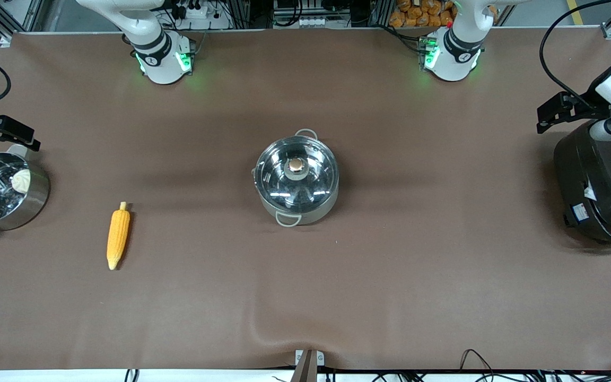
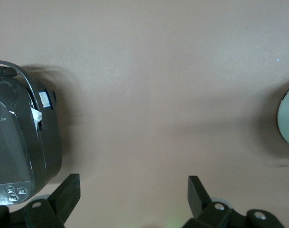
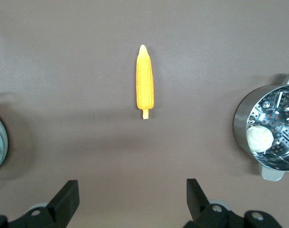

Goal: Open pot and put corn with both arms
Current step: 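Reach the left gripper over the glass lid knob of the steel pot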

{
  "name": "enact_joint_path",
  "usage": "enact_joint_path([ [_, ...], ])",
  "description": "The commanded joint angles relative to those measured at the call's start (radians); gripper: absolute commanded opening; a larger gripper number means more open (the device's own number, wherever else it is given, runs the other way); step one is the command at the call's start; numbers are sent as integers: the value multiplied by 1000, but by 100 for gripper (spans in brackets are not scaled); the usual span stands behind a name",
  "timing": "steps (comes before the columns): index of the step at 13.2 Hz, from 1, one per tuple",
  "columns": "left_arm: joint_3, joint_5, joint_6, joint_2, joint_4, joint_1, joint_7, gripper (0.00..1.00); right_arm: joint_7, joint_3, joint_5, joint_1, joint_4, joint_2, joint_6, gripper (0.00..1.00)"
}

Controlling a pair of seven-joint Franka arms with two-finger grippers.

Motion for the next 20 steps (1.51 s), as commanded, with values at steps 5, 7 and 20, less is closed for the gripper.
enact_joint_path([
  [5,1,-15,-20,-7,14,1,-23,100,-17,14,30,-18,-9,-11,-2,100],
  [7,1,-22,-20,8,17,-9,-23,100,-17,14,30,-18,-9,-11,-2,100],
  [20,-31,-51,144,306,185,-426,-805,100,-17,14,30,-14,-16,-4,6,100],
])
